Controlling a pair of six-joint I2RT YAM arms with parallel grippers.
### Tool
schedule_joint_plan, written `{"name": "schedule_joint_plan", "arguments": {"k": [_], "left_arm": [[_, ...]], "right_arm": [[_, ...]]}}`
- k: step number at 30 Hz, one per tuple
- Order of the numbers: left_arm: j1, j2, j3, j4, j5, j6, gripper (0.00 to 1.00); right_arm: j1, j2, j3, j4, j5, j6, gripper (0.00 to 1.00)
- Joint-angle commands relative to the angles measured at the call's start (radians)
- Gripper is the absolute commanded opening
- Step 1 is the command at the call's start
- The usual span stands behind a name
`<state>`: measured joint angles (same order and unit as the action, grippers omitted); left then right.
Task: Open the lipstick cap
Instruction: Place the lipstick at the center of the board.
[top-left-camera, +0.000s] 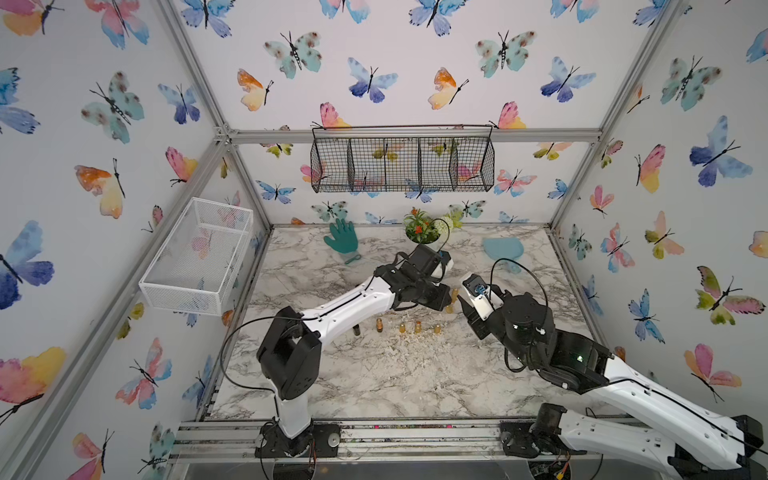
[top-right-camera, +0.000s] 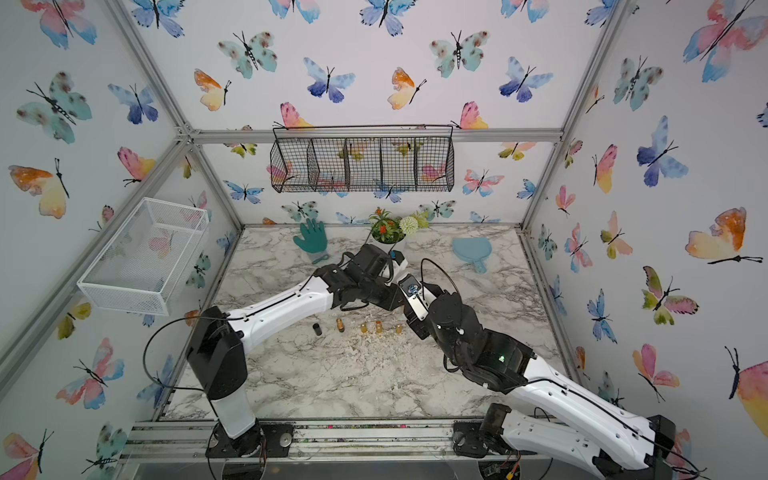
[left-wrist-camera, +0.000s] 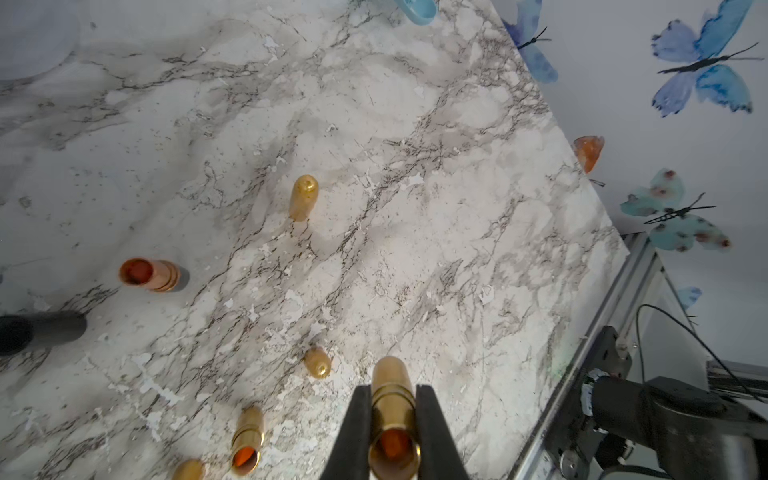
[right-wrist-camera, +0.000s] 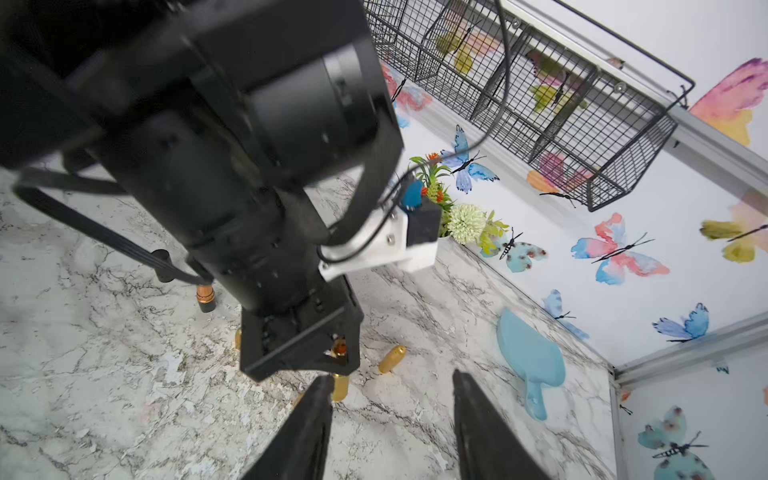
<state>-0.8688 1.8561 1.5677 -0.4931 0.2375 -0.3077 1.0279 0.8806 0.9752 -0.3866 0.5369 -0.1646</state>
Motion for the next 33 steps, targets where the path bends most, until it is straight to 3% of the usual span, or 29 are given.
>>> {"name": "schedule_joint_plan", "arguments": {"k": [1,7,19,23,28,33], "left_arm": [[-0.048,0.106,0.066,-0.065,-0.148,0.056,0.08],[-0.108,0.231,0.126,-0.076,-0.260,0.068,0.08],[-0.159,0.317,0.149,-0.067,-0.321,0.081,0.12],[-0.164,0.334,0.150,-0.068,-0.324,0.087,0.20],[-0.167,0.311,0.147,-0.070,-0.326,0.079,0.41],[-0.158,0.266,0.220,-0.114,-0.303,0.081,0.52]], "right_arm": [[0.000,-0.035,0.033,-0.079,0.056,0.023,0.49],[0.000,-0.095,0.028,-0.123,0.084,0.030,0.49],[0.000,-0.135,-0.018,-0.130,0.118,0.053,0.50],[0.000,-0.144,-0.026,-0.127,0.122,0.053,0.50],[0.000,-0.143,-0.016,-0.133,0.121,0.053,0.49],[0.000,-0.138,0.017,-0.135,0.108,0.050,0.50]]}}
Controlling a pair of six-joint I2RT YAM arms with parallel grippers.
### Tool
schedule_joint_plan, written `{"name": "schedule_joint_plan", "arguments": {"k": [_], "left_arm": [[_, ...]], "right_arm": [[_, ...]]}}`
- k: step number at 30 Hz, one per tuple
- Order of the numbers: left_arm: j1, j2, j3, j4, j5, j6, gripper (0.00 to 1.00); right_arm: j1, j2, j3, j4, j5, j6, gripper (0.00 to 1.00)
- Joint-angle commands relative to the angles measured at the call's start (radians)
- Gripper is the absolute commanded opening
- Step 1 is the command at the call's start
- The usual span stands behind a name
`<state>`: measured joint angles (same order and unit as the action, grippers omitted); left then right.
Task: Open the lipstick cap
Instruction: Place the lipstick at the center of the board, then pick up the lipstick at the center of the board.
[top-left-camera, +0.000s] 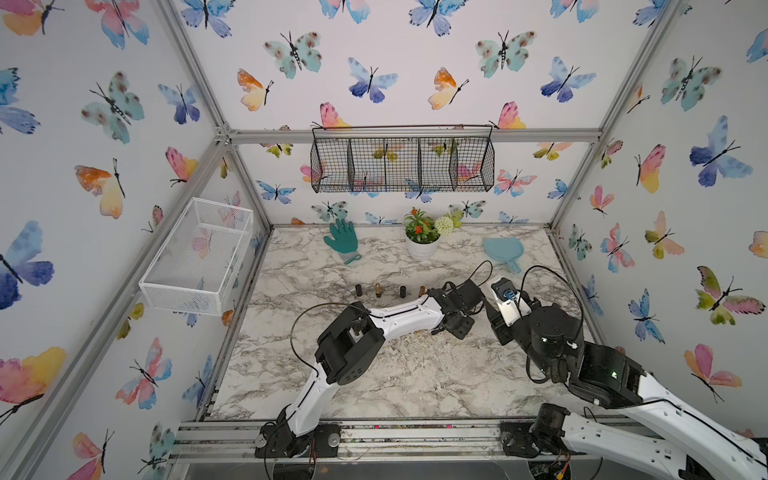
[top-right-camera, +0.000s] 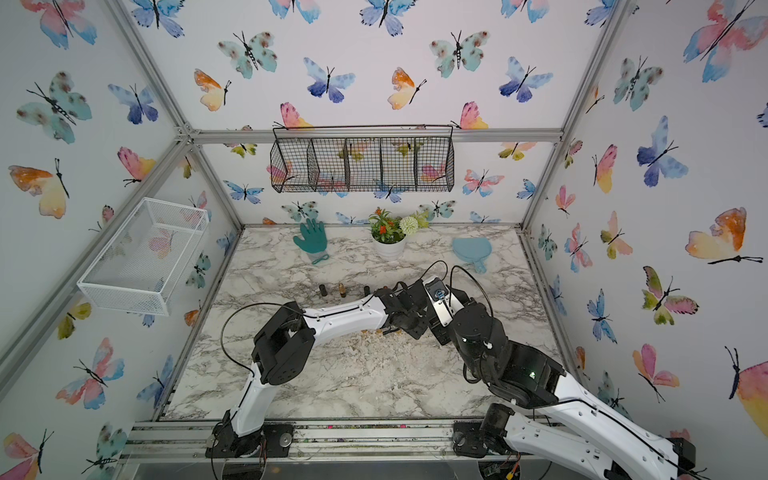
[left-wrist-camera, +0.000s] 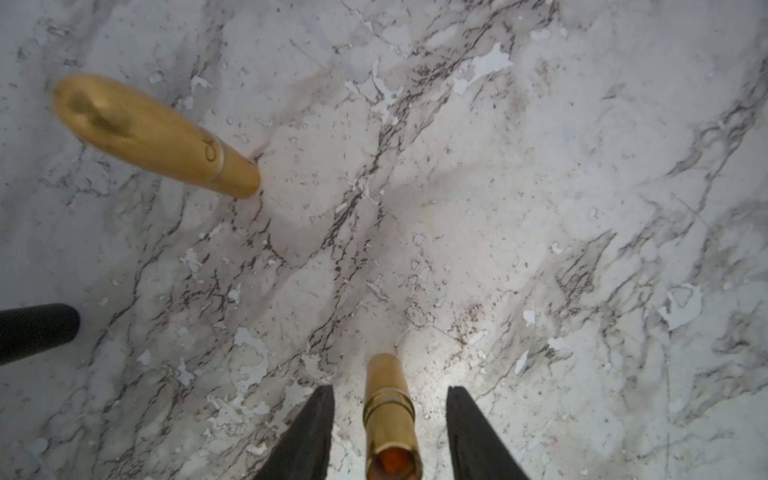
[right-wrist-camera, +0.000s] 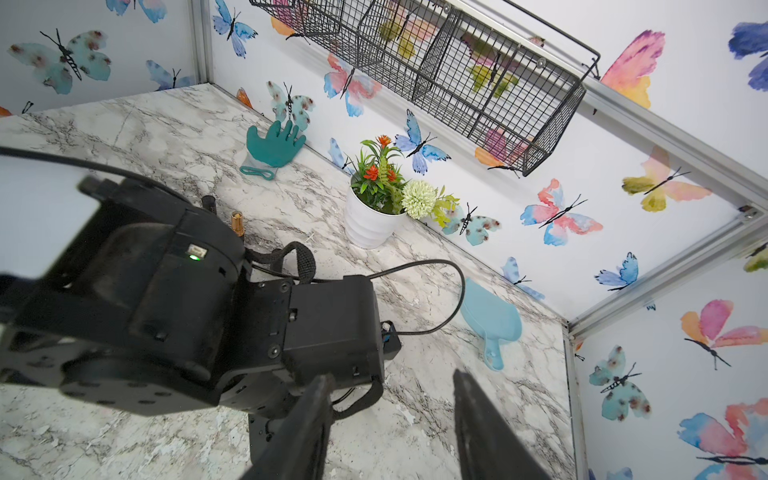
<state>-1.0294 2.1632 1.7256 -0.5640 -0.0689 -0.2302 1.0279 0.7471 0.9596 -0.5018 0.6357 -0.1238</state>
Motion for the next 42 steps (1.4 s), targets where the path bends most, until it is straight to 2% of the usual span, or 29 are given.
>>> {"name": "schedule_joint_plan", "arguments": {"k": [1,4,8,12,17,23,32,42], "left_arm": [[0.007,-0.045,0.088,-0.060,0.003,0.008,0.54],[0.028,-0.055,0.177,-0.108,0.025,0.013,0.59],[0.077,-0.058,0.235,-0.100,0.097,0.011,0.62],[0.110,-0.002,0.312,-0.124,0.000,0.027,0.63],[0.123,0.065,0.371,-0.119,-0.040,0.046,0.64],[0.133,0.115,0.359,-0.059,-0.059,0.046,0.65],[0.150,0.196,0.372,-0.004,-0.047,0.053,0.63],[0.150,0.238,0.378,-0.002,-0.042,0.052,0.50]], "right_arm": [[0.000,-0.003,0.039,-0.021,0.009,0.009,0.50],[0.000,-0.007,0.047,-0.013,0.006,0.004,0.50],[0.000,-0.018,0.033,0.017,-0.001,0.006,0.50],[0.000,-0.013,0.009,0.042,-0.040,0.009,0.50],[0.000,0.005,0.015,0.024,-0.043,0.010,0.49],[0.000,-0.001,0.032,0.002,-0.028,0.012,0.50],[0.000,-0.015,0.005,0.002,-0.018,0.015,0.50],[0.000,-0.006,-0.013,0.012,-0.014,0.009,0.50]]}}
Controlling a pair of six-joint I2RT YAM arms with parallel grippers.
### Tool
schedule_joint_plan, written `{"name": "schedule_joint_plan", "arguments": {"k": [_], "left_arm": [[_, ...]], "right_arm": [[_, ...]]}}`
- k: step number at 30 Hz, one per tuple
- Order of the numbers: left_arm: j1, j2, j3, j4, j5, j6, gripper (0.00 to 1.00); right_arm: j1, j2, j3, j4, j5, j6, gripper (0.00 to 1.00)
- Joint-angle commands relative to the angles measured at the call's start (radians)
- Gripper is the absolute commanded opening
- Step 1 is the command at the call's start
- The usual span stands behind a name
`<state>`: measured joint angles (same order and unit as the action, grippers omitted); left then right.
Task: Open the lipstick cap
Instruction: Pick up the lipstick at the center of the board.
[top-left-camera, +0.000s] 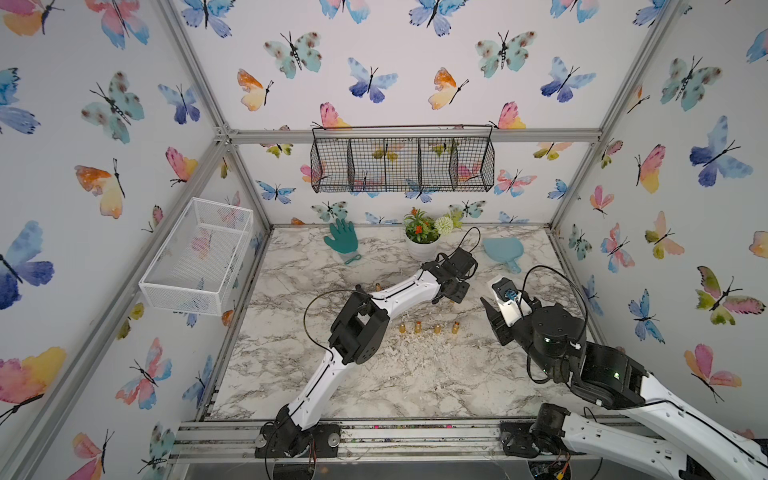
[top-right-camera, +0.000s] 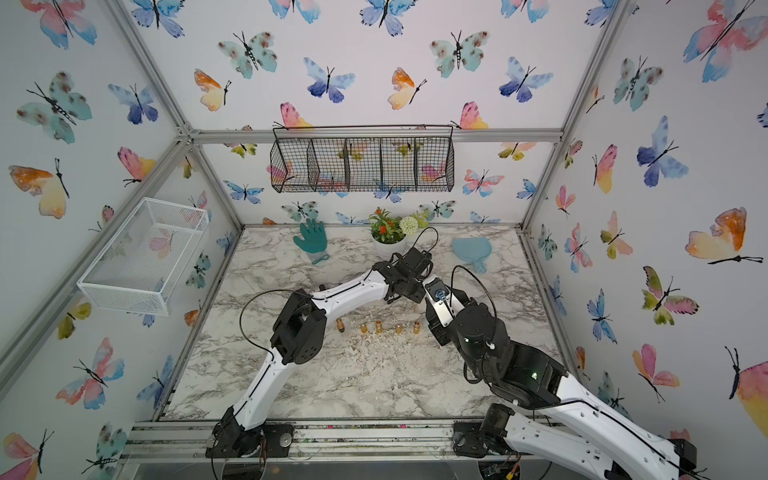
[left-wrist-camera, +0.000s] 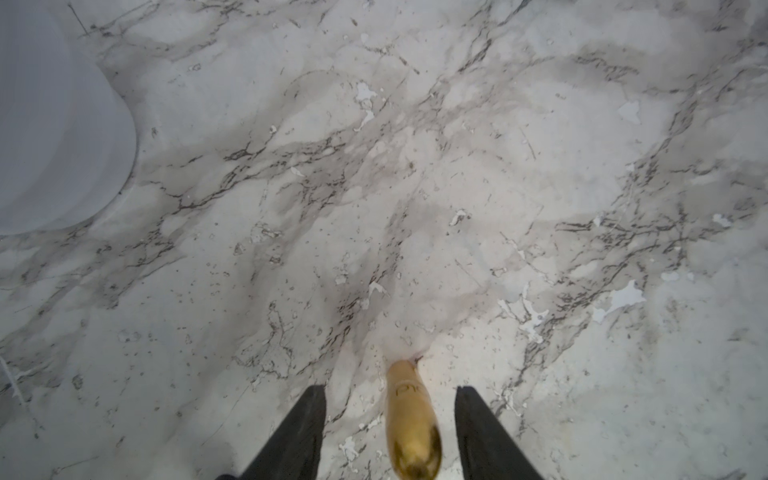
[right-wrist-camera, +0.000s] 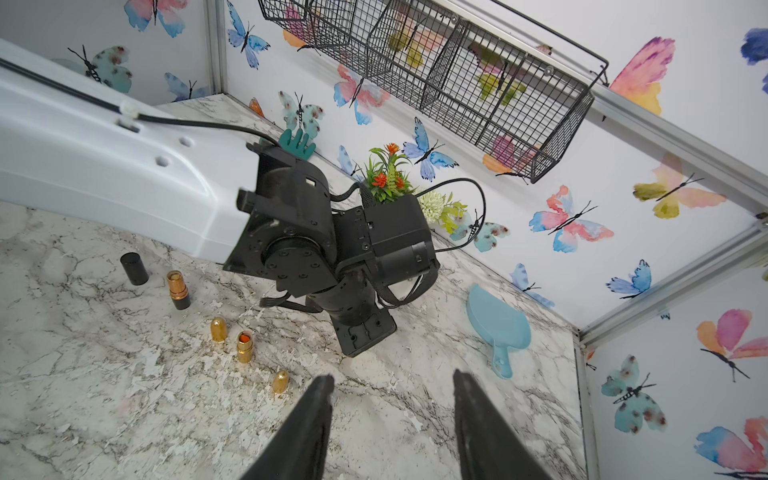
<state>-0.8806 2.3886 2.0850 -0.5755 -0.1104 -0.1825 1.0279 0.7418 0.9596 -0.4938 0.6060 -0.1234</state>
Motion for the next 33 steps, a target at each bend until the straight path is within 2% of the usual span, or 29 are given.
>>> {"name": "schedule_joint_plan", "arguments": {"k": [1,12,18,21,26,33], "left_arm": [[0.002,0.014,0.020,0.009,0.005,0.005,0.50],[0.001,0.011,0.021,0.016,0.038,0.004,0.32],[0.002,0.008,0.023,0.015,0.037,0.010,0.17],[0.014,-0.035,0.001,0.013,0.067,-0.009,0.12],[0.092,-0.207,-0.081,0.012,0.336,-0.094,0.07],[0.170,-0.514,-0.270,0.024,0.496,-0.122,0.05]], "right_arm": [[0.000,-0.001,-0.015,0.006,0.015,0.008,0.50],[0.000,-0.001,-0.015,0.009,0.015,0.005,0.50],[0.000,0.001,-0.012,0.011,0.015,0.001,0.50],[0.000,0.006,-0.003,0.008,0.015,-0.001,0.50],[0.000,0.033,0.005,0.022,-0.005,-0.016,0.50],[0.000,0.095,0.046,0.103,-0.065,-0.058,0.45]]}}
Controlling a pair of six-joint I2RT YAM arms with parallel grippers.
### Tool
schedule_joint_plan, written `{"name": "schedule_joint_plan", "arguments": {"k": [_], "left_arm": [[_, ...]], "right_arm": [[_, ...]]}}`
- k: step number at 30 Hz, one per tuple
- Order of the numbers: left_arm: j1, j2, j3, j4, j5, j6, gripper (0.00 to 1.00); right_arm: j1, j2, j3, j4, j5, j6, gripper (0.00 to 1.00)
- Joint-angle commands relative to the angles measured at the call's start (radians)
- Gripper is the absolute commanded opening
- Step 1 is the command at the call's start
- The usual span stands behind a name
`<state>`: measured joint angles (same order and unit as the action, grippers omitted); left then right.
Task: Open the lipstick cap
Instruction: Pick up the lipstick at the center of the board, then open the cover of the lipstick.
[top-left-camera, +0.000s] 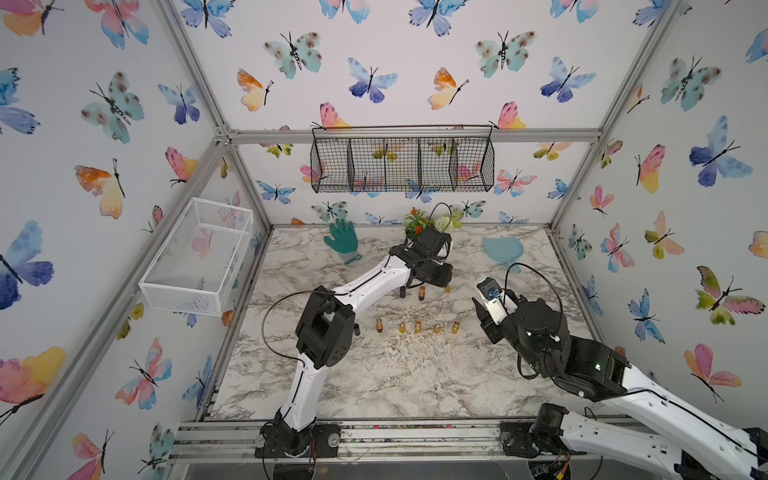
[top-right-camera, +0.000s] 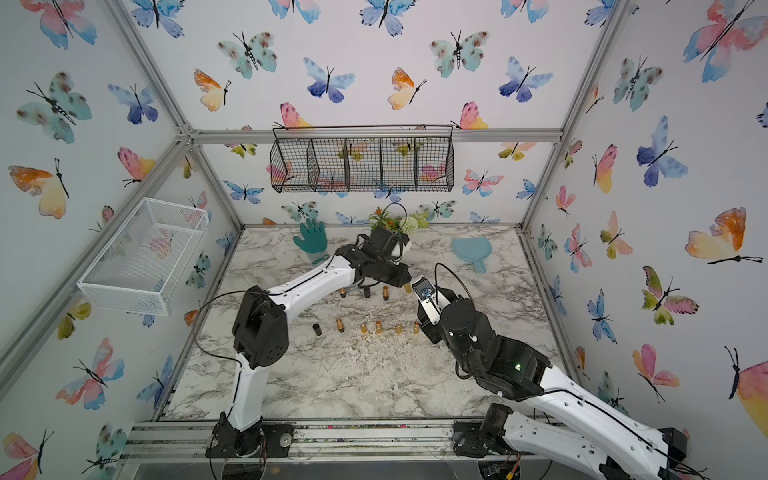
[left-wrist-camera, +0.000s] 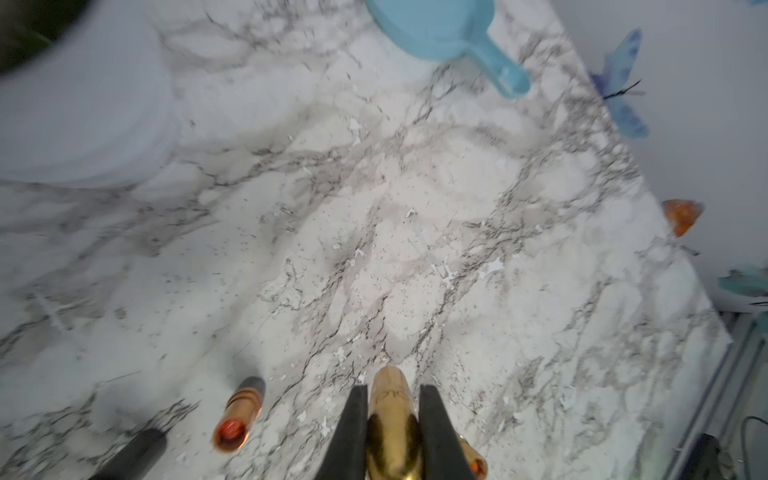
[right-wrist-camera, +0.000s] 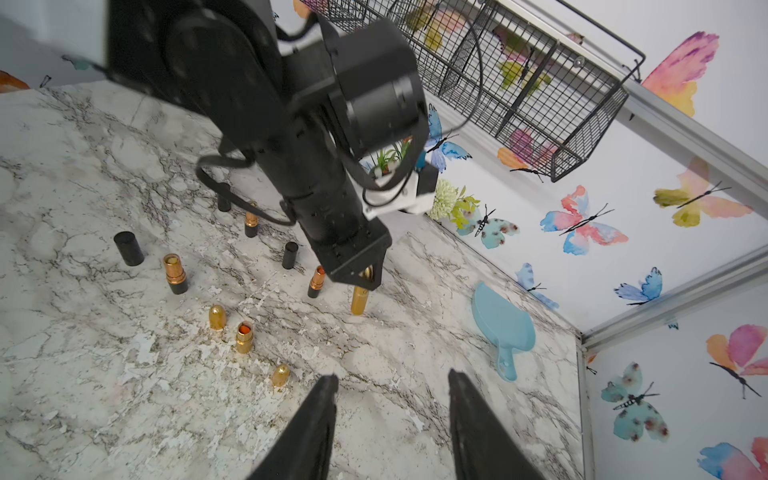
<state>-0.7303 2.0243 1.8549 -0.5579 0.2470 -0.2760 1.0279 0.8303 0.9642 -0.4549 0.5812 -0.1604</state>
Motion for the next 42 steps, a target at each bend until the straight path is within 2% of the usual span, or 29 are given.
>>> {"name": "schedule_joint_plan", "arguments": {"k": [1,5,10,18,27,33,39,42], "left_arm": [[0.044,-0.195,-0.071,0.006,0.186,-0.042,0.05],[0.153,-0.355,-0.207,0.019,0.449,-0.098,0.05],[0.220,-0.519,-0.330,0.001,0.569,-0.115,0.05],[0.301,-0.735,-0.492,0.004,0.611,-0.131,0.06],[0.312,-0.777,-0.519,-0.047,0.651,-0.088,0.06],[0.314,-0.777,-0.522,-0.053,0.655,-0.079,0.06],[0.318,-0.767,-0.519,-0.062,0.646,-0.075,0.04],[0.324,-0.760,-0.503,-0.063,0.643,-0.070,0.00]], "right_arm": [[0.000,0.013,0.043,0.079,-0.061,-0.022,0.45],[0.000,0.048,0.036,0.160,-0.171,-0.036,0.45],[0.000,0.168,0.039,0.265,-0.345,-0.048,0.44],[0.000,0.313,0.107,0.352,-0.453,-0.074,0.47],[0.000,0.396,0.142,0.403,-0.498,-0.076,0.44],[-0.001,0.421,0.156,0.412,-0.509,-0.080,0.32],[0.000,0.416,0.148,0.401,-0.502,-0.094,0.04],[-0.001,0.403,0.135,0.387,-0.470,-0.103,0.02]]}}
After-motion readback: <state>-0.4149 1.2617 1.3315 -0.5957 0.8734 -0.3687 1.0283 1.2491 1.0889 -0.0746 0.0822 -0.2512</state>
